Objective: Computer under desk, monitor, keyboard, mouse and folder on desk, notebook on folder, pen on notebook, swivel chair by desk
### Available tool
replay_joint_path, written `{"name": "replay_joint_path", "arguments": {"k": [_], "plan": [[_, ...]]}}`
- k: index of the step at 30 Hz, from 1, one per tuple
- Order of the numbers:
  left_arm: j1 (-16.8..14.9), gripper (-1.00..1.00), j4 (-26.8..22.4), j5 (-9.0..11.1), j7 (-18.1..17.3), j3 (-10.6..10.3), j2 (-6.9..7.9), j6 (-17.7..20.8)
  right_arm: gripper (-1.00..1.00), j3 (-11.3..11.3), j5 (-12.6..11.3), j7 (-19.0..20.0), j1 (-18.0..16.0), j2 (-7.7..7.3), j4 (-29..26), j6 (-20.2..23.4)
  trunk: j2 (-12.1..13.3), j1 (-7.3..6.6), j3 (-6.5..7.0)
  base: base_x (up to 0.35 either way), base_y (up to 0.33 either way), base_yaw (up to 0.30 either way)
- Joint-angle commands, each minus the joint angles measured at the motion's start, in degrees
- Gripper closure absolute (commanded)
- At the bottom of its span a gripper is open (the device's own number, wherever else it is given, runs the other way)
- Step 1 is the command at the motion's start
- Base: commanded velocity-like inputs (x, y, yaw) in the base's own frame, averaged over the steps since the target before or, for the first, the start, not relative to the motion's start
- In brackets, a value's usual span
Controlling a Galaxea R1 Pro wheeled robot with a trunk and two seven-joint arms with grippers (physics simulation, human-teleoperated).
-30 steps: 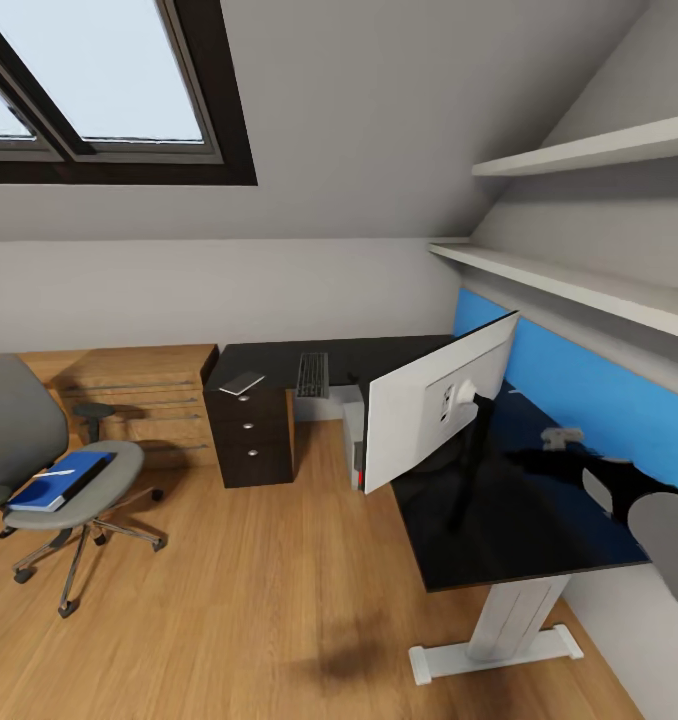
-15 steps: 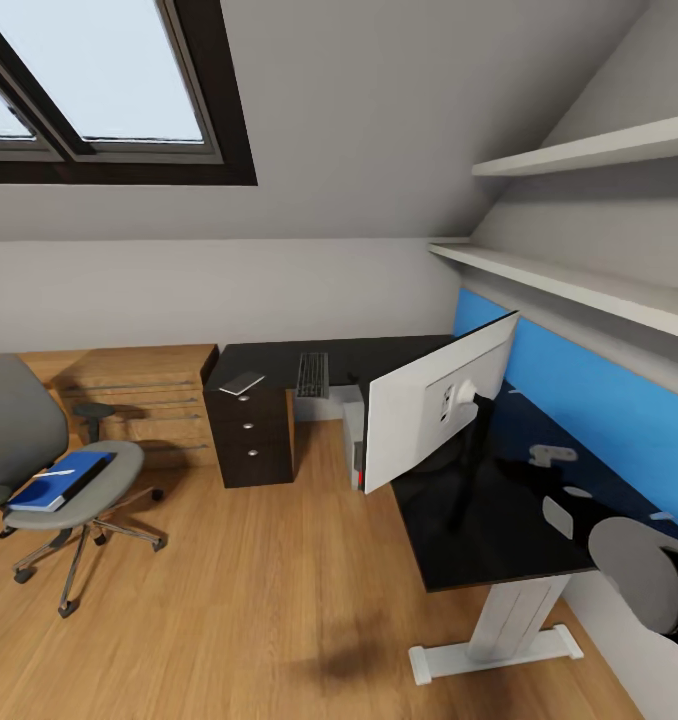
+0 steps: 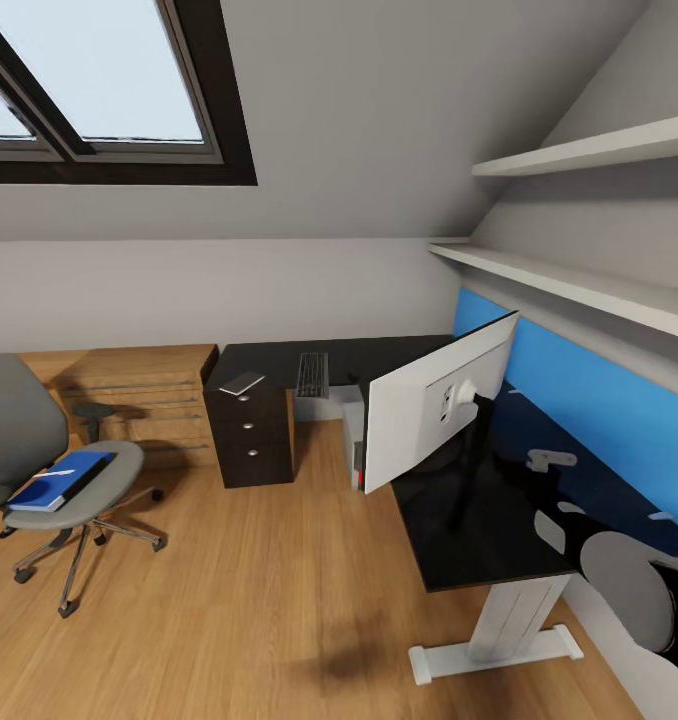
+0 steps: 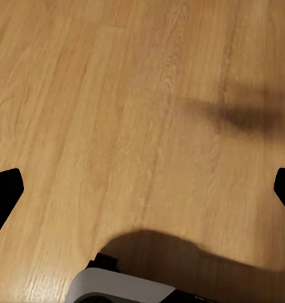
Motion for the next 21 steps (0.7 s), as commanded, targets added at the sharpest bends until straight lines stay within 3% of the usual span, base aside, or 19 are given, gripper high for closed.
{"name": "replay_joint_path", "arguments": {"k": [1, 10, 21], "plan": [[0.01, -1.00, -0.10, 0.20, 0.00, 0.11, -0.06, -0.04, -1.00, -0.51, 0.46, 0.17, -0.05, -0.02, 0.09, -0.52, -0.10, 0.03, -0.10, 0.000, 0.000, 0.000], [0.01, -1.00, -0.13, 0.12, 0.28, 0.05, -0.19, -0.04, -1.00, -0.50, 0.31, 0.21, 1.70, 0.05, 0.26, -6.22, -0.10, 0.03, -0.10, 0.008, -0.028, 0.000], [0.01, -1.00, -0.13, 0.10, 0.23, 0.02, -0.11, -0.04, -1.00, -0.42, 0.84, 0.29, 5.14, 1.44, 0.20, -12.66, -0.10, 0.03, -0.10, 0.181, -0.163, 0.000]]}}
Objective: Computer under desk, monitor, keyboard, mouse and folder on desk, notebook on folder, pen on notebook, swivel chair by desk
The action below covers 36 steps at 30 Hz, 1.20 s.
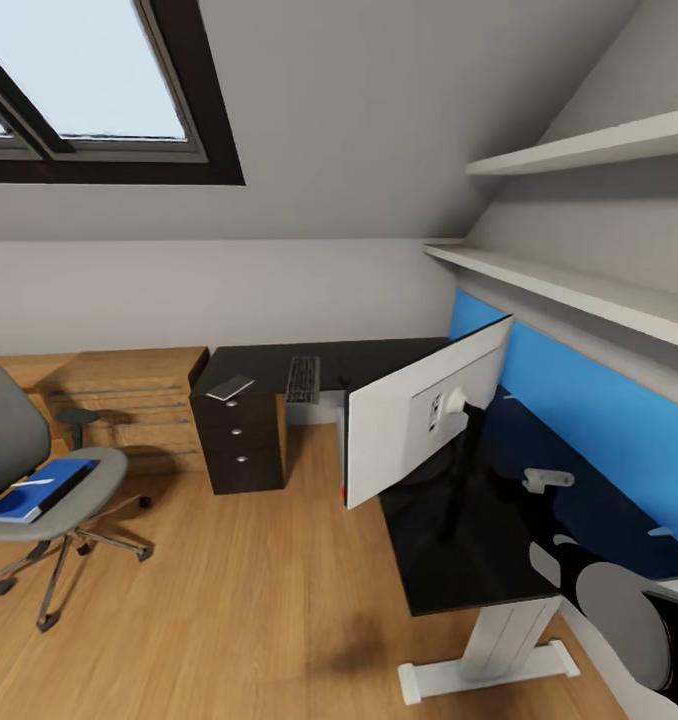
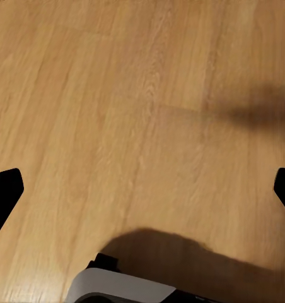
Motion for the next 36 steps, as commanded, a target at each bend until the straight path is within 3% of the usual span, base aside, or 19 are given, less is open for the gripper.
{"name": "replay_joint_path", "arguments": {"k": [1, 10, 16, 20, 27, 36], "plan": [[0.01, -1.00, -0.11, 0.18, -0.01, 0.12, -0.02, -0.04, -1.00, -0.52, 0.46, 0.11, 0.04, -0.02, 0.11, -0.26, -0.10, 0.05, -0.10, 0.105, -0.074, 0.000], [0.01, -1.00, -0.11, 0.18, 0.00, 0.12, -0.06, -0.04, -1.00, -0.52, 0.14, -1.52, 0.22, 0.60, 0.17, 1.83, -0.10, 0.05, -0.10, 0.030, -0.021, 0.000], [0.01, -1.00, -0.11, 0.18, 0.03, 0.12, -0.06, -0.05, -1.00, -0.16, 0.39, -7.25, 0.23, 3.70, -0.69, 3.74, -0.10, 0.05, -0.10, 0.002, -0.001, 0.000], [0.01, -1.00, -0.11, 0.18, 0.01, 0.12, 0.01, -0.04, -1.00, -0.14, 0.30, -9.34, 0.23, 4.97, -4.60, 9.34, -0.10, 0.05, -0.10, 0.065, 0.000, 0.000], [0.01, -1.00, -0.19, 0.11, 0.01, 0.05, -0.05, -0.10, -1.00, -0.14, 0.37, -9.77, 0.22, 6.26, -6.47, 11.55, -0.10, 0.05, -0.10, 0.152, 0.000, 0.000], [0.01, -1.00, -0.58, 0.06, -0.01, 0.12, 0.06, -0.13, -1.00, -0.22, 0.59, -9.81, 0.23, 6.52, -6.48, 11.74, -0.10, 0.05, -0.10, 0.134, -0.012, 0.000]]}}
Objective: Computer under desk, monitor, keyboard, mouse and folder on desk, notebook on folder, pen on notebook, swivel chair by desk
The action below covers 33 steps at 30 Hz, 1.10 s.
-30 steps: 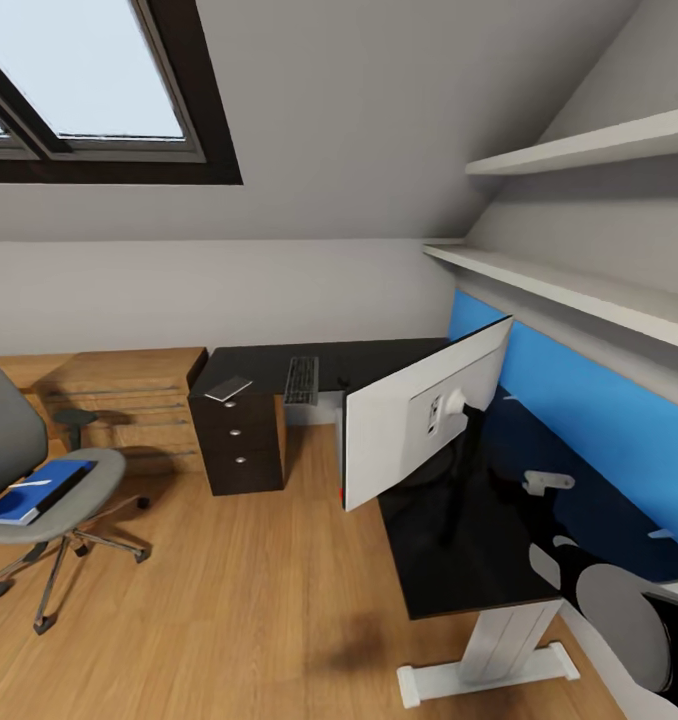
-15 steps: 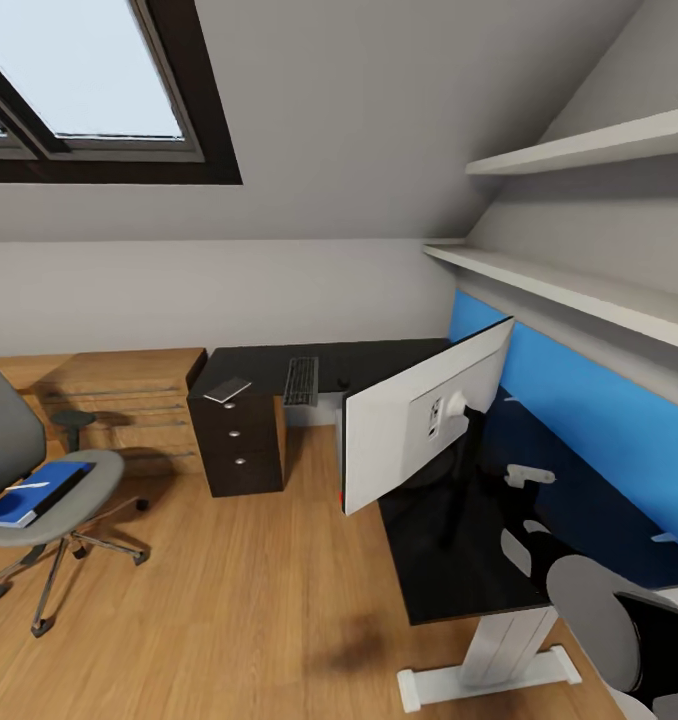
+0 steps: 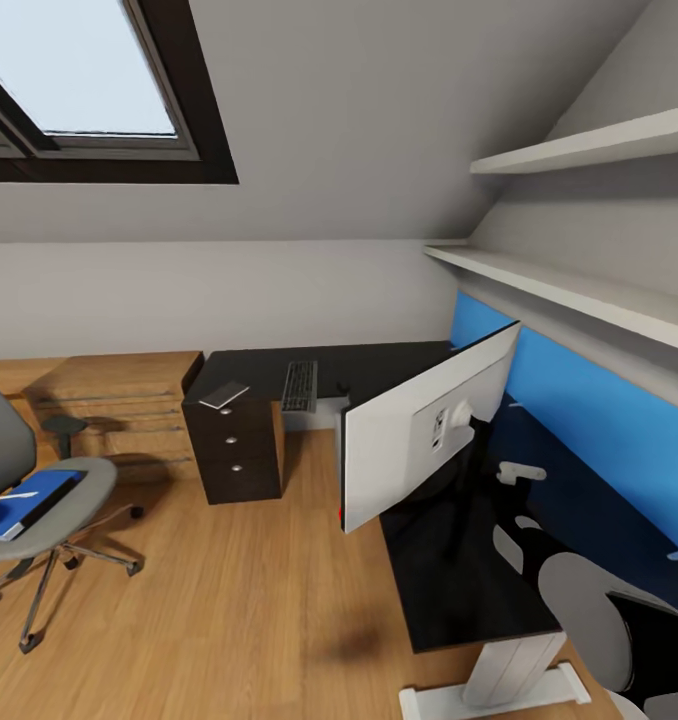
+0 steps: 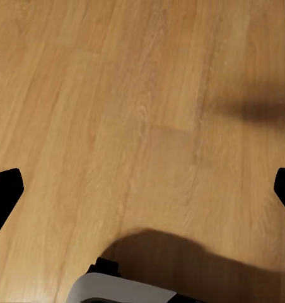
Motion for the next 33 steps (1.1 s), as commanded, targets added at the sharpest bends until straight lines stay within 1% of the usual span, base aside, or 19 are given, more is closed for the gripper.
{"name": "replay_joint_path", "arguments": {"k": [1, 4, 8, 9, 11, 14, 17, 19, 20, 23, 25, 26, 27, 28, 29, 30, 31, 32, 33], "plan": [[0.01, -1.00, -0.25, 0.22, 0.04, 0.12, -0.02, -0.05, -1.00, -0.23, 0.55, -0.28, -0.06, -0.01, 0.10, -0.17, -0.10, 0.03, -0.10, 0.041, -0.007, 0.000], [0.01, -1.00, -1.05, 0.24, 0.28, 0.22, -0.05, -0.05, -1.00, -0.26, 0.58, -0.28, -0.06, -0.04, 0.41, -0.37, -0.10, 0.03, -0.10, 0.016, -0.003, 0.000], [0.01, -1.00, -1.29, 0.30, 0.34, 0.20, -0.09, 0.00, -1.00, -0.26, 0.62, -0.26, -0.06, -0.06, 0.80, -1.64, -1.70, 0.91, -0.82, 0.004, -0.001, 0.000], [0.01, -1.00, -1.34, 0.32, 0.35, 0.20, -0.08, 0.02, -1.00, -0.24, 0.65, -0.27, -0.06, -0.10, 1.39, -2.87, -2.10, 1.13, -1.00, 0.001, 0.000, 0.000], [0.01, -1.00, -1.36, 0.33, 0.35, 0.19, -0.07, 0.07, -1.00, -0.24, 0.71, -0.24, -0.06, -0.11, 1.81, -4.01, -2.91, 1.57, -1.36, 0.001, 0.000, 0.000], [0.01, -1.00, -1.42, 0.38, 0.31, 0.19, -0.02, 0.20, -1.00, -0.23, 0.77, -0.23, -0.06, -0.13, 2.17, -5.01, -4.11, 2.23, -1.89, 0.000, 0.000, 0.000], [0.01, -1.00, -2.74, 0.43, 0.52, 0.26, -0.09, 0.54, -1.00, -0.24, 0.77, -0.23, -0.06, -0.13, 2.30, -5.30, -5.31, 2.89, -2.43, 0.000, 0.000, 0.000], [0.01, -1.00, -4.59, 0.38, 0.87, 0.23, -0.09, 2.30, -1.00, -0.22, 0.77, -0.24, -0.06, -0.13, 2.33, -5.40, -6.11, 3.33, -2.79, 0.000, 0.000, 0.000], [0.01, -1.00, -6.38, 0.30, 1.00, 0.21, -0.08, 4.79, -1.00, -0.24, 0.77, -0.26, -0.06, -0.13, 2.40, -5.47, -6.52, 3.55, -2.97, 0.000, 0.000, 0.000], [0.01, -1.00, -13.63, 0.14, 1.27, 0.29, -0.01, 16.26, -1.00, -0.20, 0.77, -0.27, -0.06, -0.08, 3.42, -6.00, -7.72, 4.21, -3.51, 0.000, 0.000, 0.000], [0.01, -1.00, -18.14, 0.11, 1.33, 0.51, 0.11, 22.47, -1.00, -0.23, 0.77, -0.28, -0.06, -0.06, 3.91, -6.99, -8.52, 4.65, -3.87, 0.000, 0.000, 0.000], [0.01, -1.00, -20.21, 0.10, 1.33, 0.59, 0.25, 24.67, -1.00, -0.23, 0.77, -0.28, -0.06, -0.07, 4.05, -7.32, -8.92, 4.87, -4.05, 0.000, 0.000, 0.000], [0.01, -1.00, -21.33, 0.09, 1.33, 0.60, 0.33, 25.67, -1.00, -0.23, 0.77, -0.28, -0.06, -0.07, 4.09, -7.43, -9.32, 5.09, -4.23, 0.000, 0.000, 0.000], [0.01, -1.00, -23.85, 0.09, 1.33, 0.56, 0.57, 27.71, -1.00, -0.25, 0.77, -0.28, -0.06, -0.09, 4.16, -7.60, -9.72, 5.30, -4.41, 0.000, 0.000, 0.000], [0.01, -1.00, -25.19, 0.08, 1.33, 0.54, 0.69, 28.84, -1.00, -0.25, 0.77, -0.28, -0.06, -0.10, 4.19, -7.66, -10.13, 5.52, -4.59, 0.000, 0.000, 0.000], [0.01, -1.00, -27.66, 0.08, 1.33, 0.51, 0.86, 31.47, -1.00, -0.25, 0.77, -0.28, -0.06, -0.11, 4.22, -7.74, -10.53, 5.74, -4.77, 0.000, 0.000, 0.000], [0.01, -1.00, -28.64, 0.08, 1.33, 0.48, 0.92, 33.01, -1.00, -0.26, 0.77, -0.28, -0.06, -0.13, 4.23, -7.77, -10.93, 5.96, -4.95, 0.000, 0.000, 0.000], [0.01, -1.00, -30.24, 0.13, 1.33, 0.47, 1.01, 36.24, -1.00, -0.26, 0.77, -0.28, -0.06, -0.17, 4.25, -7.82, -11.33, 6.18, -5.13, 0.000, 0.000, 0.000], [0.01, -1.00, -30.90, 0.15, 1.31, 0.47, 1.04, 37.86, -1.00, -0.26, 0.77, -0.28, -0.06, -0.18, 4.26, -7.83, -11.73, 6.40, -5.30, 0.000, 0.000, 0.000]]}}
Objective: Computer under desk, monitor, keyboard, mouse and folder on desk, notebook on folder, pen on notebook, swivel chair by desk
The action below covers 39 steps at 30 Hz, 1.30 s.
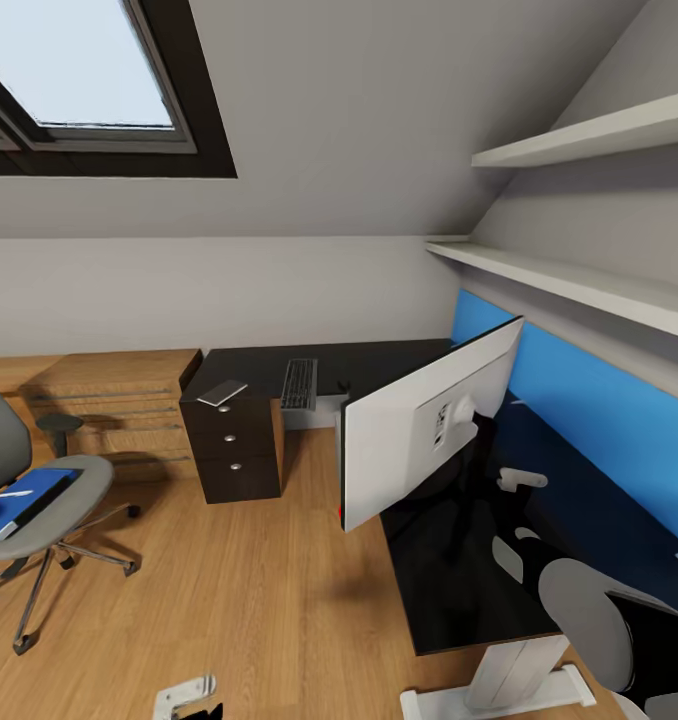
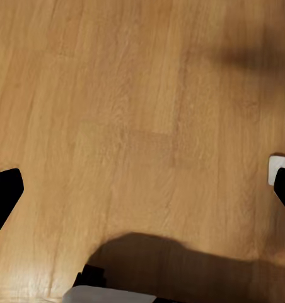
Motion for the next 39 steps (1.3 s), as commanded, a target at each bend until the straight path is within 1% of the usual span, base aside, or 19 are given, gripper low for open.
{"name": "replay_joint_path", "arguments": {"k": [1, 2, 4, 6, 7, 11, 14, 16, 19, 20, 23, 27, 31, 39], "plan": [[0.01, -1.00, -1.43, 0.64, 0.24, 0.07, 0.01, 3.34, -1.00, -0.23, 0.58, -0.34, -0.06, -0.02, 0.09, -0.18, -0.49, 0.24, -0.26, 0.000, 0.000, 0.000], [0.01, -1.00, -2.10, 0.65, 0.24, 0.08, 0.03, 4.62, -1.00, -0.23, 0.58, -0.34, -0.06, -0.03, 0.11, -0.19, -0.89, 0.46, -0.44, 0.000, 0.000, 0.000], [0.01, -1.00, -5.06, 0.64, 0.24, 0.09, 0.07, 8.26, -1.00, -0.23, 0.53, -0.34, -0.06, -0.04, 0.11, -0.21, -1.69, 0.90, -0.80, 0.000, 0.000, 0.000], [0.01, -1.00, -7.21, 0.63, 0.26, 0.10, 0.12, 9.60, -1.00, -0.23, 0.51, -0.34, -0.06, -0.04, 0.11, -0.23, -2.50, 1.34, -1.16, 0.000, 0.000, 0.000], [0.01, -1.00, -7.86, 0.63, 0.26, 0.11, 0.13, 9.88, -1.00, -0.23, 0.51, -0.36, -0.06, -0.04, 0.11, -0.22, -2.90, 1.56, -1.34, 0.000, 0.000, 0.000], [0.01, -1.00, -10.81, 0.75, 0.13, 0.21, 0.17, 10.70, -1.00, -0.23, 0.50, -0.41, -0.06, -0.05, 0.11, -0.32, -2.90, 1.56, -1.34, 0.000, 0.000, 0.000], [0.01, -1.00, -11.23, 1.00, -0.10, 0.28, 0.15, 10.68, -1.00, -0.23, 0.50, -0.42, -0.06, 0.03, 0.11, -1.28, -2.90, 1.56, -1.34, 0.000, 0.000, 0.000], [0.01, -1.00, -10.78, 1.51, -0.17, 0.33, 0.12, 10.52, -1.00, -0.21, 0.50, -0.47, -0.05, 0.10, 0.15, -2.70, -2.90, 1.56, -1.34, 0.000, 0.000, 0.000], [0.01, -1.00, -8.08, 3.82, -0.70, 0.37, 0.10, 10.22, -1.00, -0.22, 0.50, -0.50, 0.00, 0.13, 0.24, -4.10, -2.90, 1.56, -1.34, 0.000, 0.000, 0.000], [0.01, -1.00, -7.13, 4.87, -0.95, 0.34, 0.10, 10.12, -1.00, -0.23, 0.50, -0.51, 0.01, 0.13, 0.27, -4.35, -2.90, 1.56, -1.34, 0.000, 0.000, 0.000], [0.01, -1.00, -5.49, 6.44, -1.31, 0.33, 0.15, 9.99, -1.00, -0.23, 0.50, -0.55, 0.02, 0.13, 0.80, -4.60, -2.90, 1.56, -1.34, 0.000, 0.000, 0.000], [0.01, -1.00, -4.14, 7.01, -1.36, 0.39, 0.19, 9.91, -1.00, -0.23, 0.50, -0.59, 0.03, 0.13, 1.38, -4.68, -2.90, 1.56, -1.34, 0.036, 0.000, 0.000], [0.01, -1.00, -1.90, 7.16, -1.38, 0.74, 0.27, 9.86, -1.00, -0.23, 0.50, -0.60, 0.03, -0.03, 1.54, -4.68, -2.90, 1.56, -1.34, 0.215, 0.000, 0.000], [0.01, -1.00, -0.82, 7.20, -1.37, 1.01, 0.27, 9.78, -1.00, -0.23, 0.50, -0.60, 0.03, -0.16, 1.66, -4.63, -2.90, 1.56, -1.34, 0.263, 0.000, 0.000]]}}
